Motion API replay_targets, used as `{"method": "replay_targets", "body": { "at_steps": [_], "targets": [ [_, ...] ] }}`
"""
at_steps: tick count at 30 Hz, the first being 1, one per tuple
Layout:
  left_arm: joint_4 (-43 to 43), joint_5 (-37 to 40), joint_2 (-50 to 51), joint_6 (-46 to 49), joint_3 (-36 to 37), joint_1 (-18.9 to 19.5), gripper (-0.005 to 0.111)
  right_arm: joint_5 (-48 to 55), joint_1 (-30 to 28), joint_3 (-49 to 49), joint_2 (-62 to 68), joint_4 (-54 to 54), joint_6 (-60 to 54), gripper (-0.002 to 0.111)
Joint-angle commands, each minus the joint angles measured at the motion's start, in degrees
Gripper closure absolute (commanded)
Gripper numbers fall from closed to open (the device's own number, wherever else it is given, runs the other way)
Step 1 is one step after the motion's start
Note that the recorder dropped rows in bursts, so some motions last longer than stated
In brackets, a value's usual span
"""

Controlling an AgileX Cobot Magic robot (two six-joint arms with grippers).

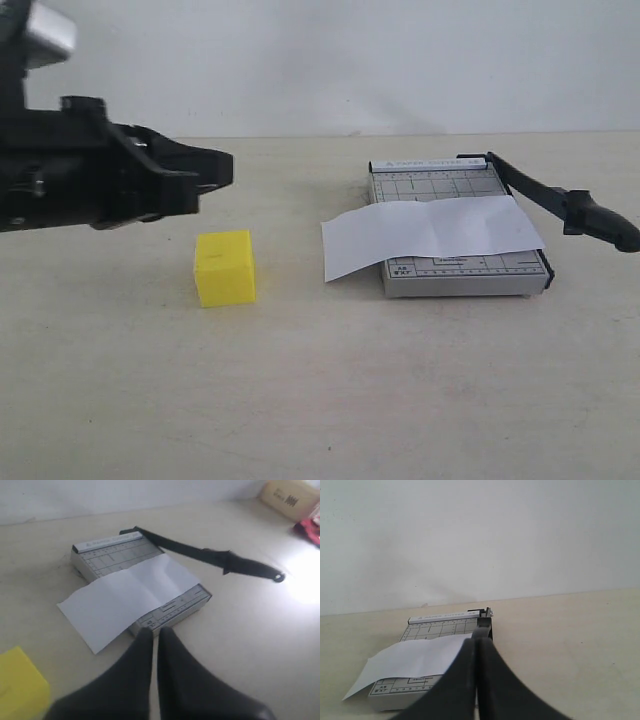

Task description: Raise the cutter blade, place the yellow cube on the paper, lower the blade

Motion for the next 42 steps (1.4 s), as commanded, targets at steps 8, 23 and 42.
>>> {"method": "replay_targets", "body": {
  "at_steps": [8, 23, 42],
  "targets": [
    [-1.0, -14.83, 19.54, 8.05, -16.9, -14.69, 0.102, -0.06, 0.04, 0.39, -0.35, -0.01, 0.09, 0.108],
    [-1.0, -19.21, 41.86, 9.85, -33.45, -17.58, 0.102, -0.17, 0.04, 0.39, -0.35, -0.01, 0.09, 0.108],
    [-0.26, -21.18, 60.91, 9.85, -54.63, -17.58, 0.102, -0.17, 0.04, 0.39, -0.35, -0.01, 0.09, 0.108]
  ]
}}
